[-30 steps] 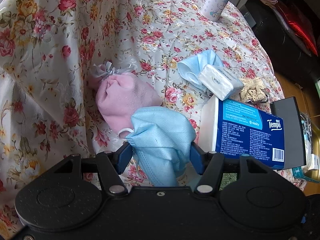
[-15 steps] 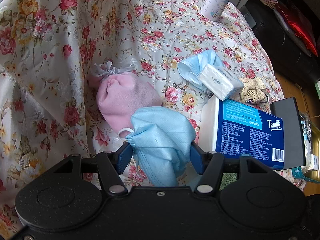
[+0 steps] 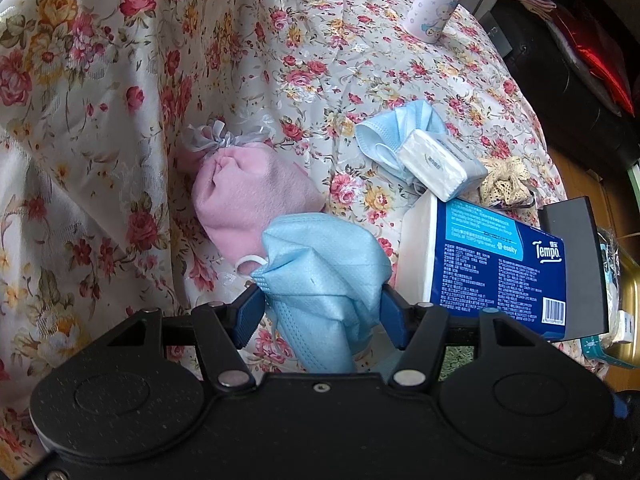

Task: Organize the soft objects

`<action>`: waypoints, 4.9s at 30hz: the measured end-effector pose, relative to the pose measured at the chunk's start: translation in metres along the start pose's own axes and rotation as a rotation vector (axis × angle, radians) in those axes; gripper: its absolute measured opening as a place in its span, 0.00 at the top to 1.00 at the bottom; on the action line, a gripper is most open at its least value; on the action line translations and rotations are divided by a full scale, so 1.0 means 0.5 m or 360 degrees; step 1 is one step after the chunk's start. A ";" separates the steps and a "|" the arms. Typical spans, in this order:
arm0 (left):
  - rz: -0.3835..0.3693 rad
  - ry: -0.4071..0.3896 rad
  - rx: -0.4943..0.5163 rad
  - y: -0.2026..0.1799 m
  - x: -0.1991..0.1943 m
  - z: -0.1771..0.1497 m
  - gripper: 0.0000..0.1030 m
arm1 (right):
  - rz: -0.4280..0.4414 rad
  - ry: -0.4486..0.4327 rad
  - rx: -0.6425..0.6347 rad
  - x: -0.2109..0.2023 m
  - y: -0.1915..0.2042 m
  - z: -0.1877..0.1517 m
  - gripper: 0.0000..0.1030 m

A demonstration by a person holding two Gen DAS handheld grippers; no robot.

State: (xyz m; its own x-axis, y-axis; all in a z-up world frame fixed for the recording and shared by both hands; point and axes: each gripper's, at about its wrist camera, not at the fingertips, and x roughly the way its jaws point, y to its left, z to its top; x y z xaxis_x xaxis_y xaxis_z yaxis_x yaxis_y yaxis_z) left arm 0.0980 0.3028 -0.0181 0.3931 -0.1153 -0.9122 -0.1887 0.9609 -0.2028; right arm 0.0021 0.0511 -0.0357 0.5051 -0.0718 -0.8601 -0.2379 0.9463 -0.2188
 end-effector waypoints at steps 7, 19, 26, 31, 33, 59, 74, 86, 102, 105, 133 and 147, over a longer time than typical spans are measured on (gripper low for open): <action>-0.0001 0.0000 0.0001 0.000 -0.001 0.000 0.44 | 0.0317 0.0131 0.0305 0.005 0.045 -0.014 0.07; -0.0004 0.0002 -0.0004 0.000 -0.001 0.000 0.44 | 0.0227 0.0249 0.0733 0.075 0.050 0.028 0.02; 0.0003 0.0001 -0.0013 0.001 -0.001 -0.001 0.44 | 0.0250 0.0226 0.0692 0.079 0.018 0.018 0.36; 0.0008 -0.0031 -0.0030 0.003 -0.006 -0.002 0.44 | 0.0362 0.0100 0.0698 0.039 -0.034 0.007 0.45; -0.0004 -0.0054 -0.0046 0.007 -0.011 -0.003 0.44 | 0.0383 0.0053 0.0693 0.023 -0.052 0.004 0.63; 0.0031 -0.0106 -0.0119 0.016 -0.017 -0.004 0.44 | 0.0272 -0.0097 0.0233 0.096 0.005 -0.032 0.18; 0.0059 -0.0390 -0.0081 -0.042 -0.111 -0.017 0.44 | 0.0420 -0.0643 0.0443 -0.036 -0.144 -0.042 0.26; -0.0118 -0.0494 0.0307 -0.311 -0.177 0.001 0.44 | -0.0082 -0.0731 0.1057 0.031 -0.425 -0.050 0.25; -0.0378 -0.0241 0.0827 -0.681 -0.056 -0.078 0.44 | -0.0393 -0.0703 0.1289 0.133 -0.609 -0.043 0.25; -0.0364 -0.0156 0.0865 -0.713 -0.013 -0.095 0.44 | -0.0379 -0.0693 0.1329 0.133 -0.619 -0.047 0.25; -0.0244 -0.0044 0.0804 -0.664 0.036 -0.119 0.19 | -0.0323 -0.0645 0.1479 0.142 -0.635 -0.076 0.08; -0.0125 -0.0154 0.0580 -0.515 -0.017 -0.089 0.17 | -0.0346 -0.0585 0.1547 0.151 -0.637 -0.078 0.08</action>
State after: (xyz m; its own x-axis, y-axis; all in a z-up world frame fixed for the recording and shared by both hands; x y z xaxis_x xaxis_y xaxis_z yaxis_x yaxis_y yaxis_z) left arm 0.1034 0.0454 0.0262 0.4802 -0.1844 -0.8576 0.1709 0.9786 -0.1147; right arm 0.0835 -0.2681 -0.0487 0.7154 -0.3237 -0.6193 0.5710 0.7816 0.2511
